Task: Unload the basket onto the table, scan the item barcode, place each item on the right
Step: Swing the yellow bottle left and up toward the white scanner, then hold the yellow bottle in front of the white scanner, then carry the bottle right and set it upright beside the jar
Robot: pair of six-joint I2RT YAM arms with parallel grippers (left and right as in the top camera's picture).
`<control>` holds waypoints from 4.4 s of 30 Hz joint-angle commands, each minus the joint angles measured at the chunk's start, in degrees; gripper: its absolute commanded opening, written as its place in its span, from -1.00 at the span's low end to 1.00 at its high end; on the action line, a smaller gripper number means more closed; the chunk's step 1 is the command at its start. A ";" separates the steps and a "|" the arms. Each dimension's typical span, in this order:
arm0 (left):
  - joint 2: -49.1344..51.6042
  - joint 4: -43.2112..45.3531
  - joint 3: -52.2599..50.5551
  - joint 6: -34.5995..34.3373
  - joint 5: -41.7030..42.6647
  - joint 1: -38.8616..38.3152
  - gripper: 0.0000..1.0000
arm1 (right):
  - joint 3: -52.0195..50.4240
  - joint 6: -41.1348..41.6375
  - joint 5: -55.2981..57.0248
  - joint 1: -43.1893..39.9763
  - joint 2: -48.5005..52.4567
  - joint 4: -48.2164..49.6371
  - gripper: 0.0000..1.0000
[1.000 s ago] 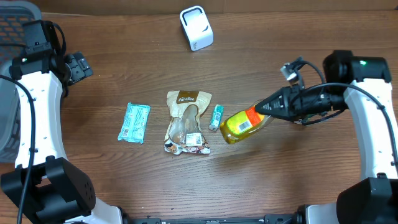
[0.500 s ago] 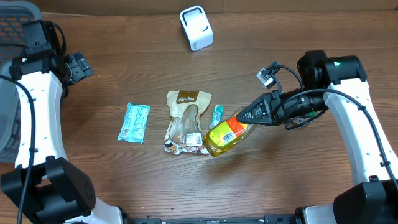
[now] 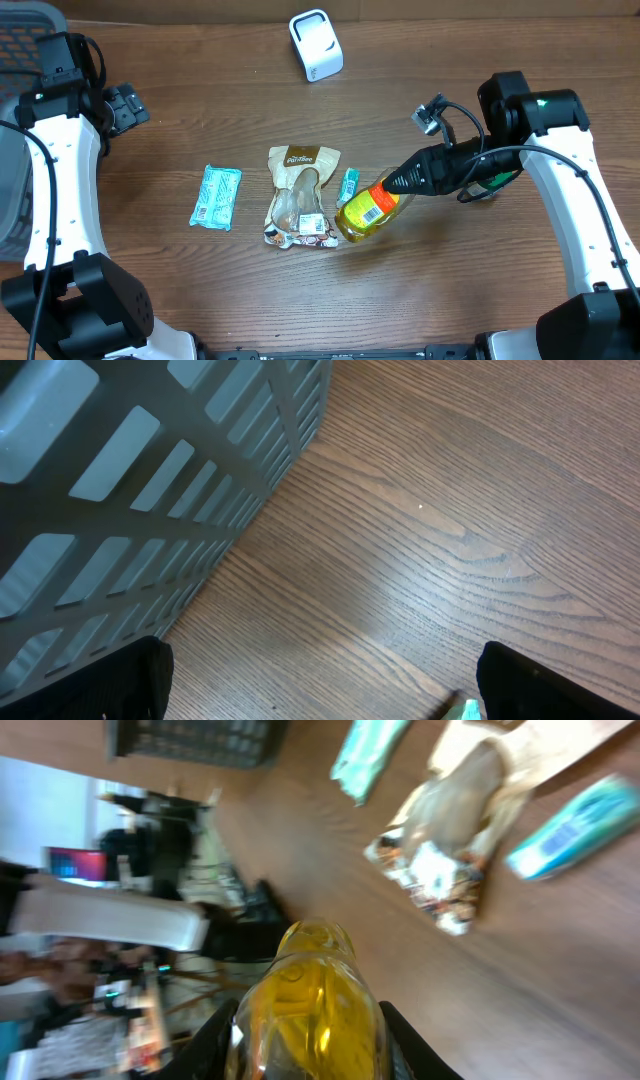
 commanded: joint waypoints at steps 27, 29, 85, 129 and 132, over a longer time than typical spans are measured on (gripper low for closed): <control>-0.52 0.13 1.01 0.66 -0.74 0.52 0.99 | 35.95 28.79 50.12 8.98 2.60 25.92 -0.93; -0.52 0.13 1.01 0.68 -0.72 0.52 0.99 | 35.74 22.03 54.03 12.48 5.03 31.21 -0.93; -0.52 0.13 1.01 0.66 -0.74 0.52 0.99 | 35.36 -18.56 100.48 29.40 52.57 85.94 -0.93; -0.52 0.13 1.01 0.68 -0.74 0.52 0.99 | 34.82 29.59 61.02 -1.11 24.06 15.19 -0.93; -0.52 0.13 1.01 0.66 -0.74 0.52 0.99 | 33.73 29.64 58.93 -5.25 25.20 12.85 -0.93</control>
